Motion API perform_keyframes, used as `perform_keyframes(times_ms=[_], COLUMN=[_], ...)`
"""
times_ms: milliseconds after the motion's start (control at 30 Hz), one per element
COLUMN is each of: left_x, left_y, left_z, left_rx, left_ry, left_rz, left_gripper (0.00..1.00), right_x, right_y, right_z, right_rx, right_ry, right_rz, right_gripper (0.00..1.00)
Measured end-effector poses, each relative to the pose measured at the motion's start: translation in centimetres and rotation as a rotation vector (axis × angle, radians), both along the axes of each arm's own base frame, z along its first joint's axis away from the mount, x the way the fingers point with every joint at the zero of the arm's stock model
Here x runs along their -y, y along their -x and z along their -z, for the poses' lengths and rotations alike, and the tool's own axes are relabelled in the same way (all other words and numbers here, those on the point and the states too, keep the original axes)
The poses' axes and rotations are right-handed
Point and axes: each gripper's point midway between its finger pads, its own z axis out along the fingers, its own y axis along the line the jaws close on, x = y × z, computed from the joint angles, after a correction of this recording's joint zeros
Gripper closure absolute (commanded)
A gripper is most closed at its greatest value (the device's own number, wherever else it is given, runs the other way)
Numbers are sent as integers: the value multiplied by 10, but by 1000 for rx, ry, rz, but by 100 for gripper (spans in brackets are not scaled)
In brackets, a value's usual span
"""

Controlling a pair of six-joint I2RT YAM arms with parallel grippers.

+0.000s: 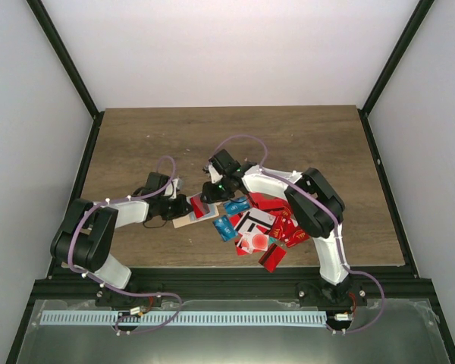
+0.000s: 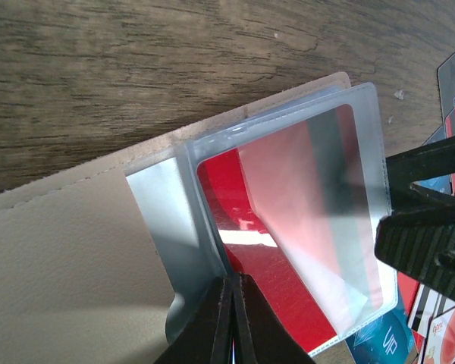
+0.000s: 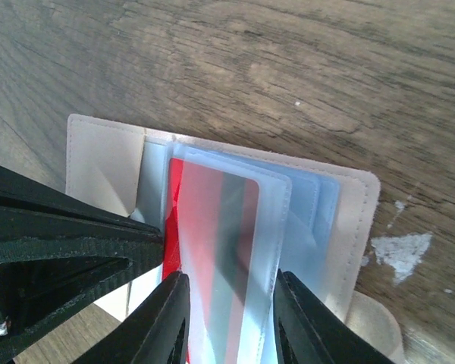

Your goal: Put the credit cards into the card holder

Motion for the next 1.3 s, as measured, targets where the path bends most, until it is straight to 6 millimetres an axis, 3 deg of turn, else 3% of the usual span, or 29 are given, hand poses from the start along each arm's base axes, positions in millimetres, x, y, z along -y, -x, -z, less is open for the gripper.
perform_keyframes(times_ms=[567, 700, 1067, 1200, 1300], left_x=[1, -2, -20, -27, -38], left_y=[0, 2, 7, 11, 14], left_z=[-1, -3, -42, -56, -66], left_rx=[-5, -14, 38, 64, 86], left_ry=[-8, -29, -90, -109, -138], left_rz=[1, -12, -80, -106, -143], left_gripper=[96, 90, 74, 69, 67], right_x=[-15, -19, -34, -46, -52], right_y=[13, 18, 31, 32, 33], right_z=[-12, -14, -23, -38, -46], right_rx=[-47, -53, -51, -28, -19], right_ry=[-83, -91, -81, -92, -96], right_rz=[-49, -58, -77, -88, -89], right_gripper=[66, 63, 60, 46, 42])
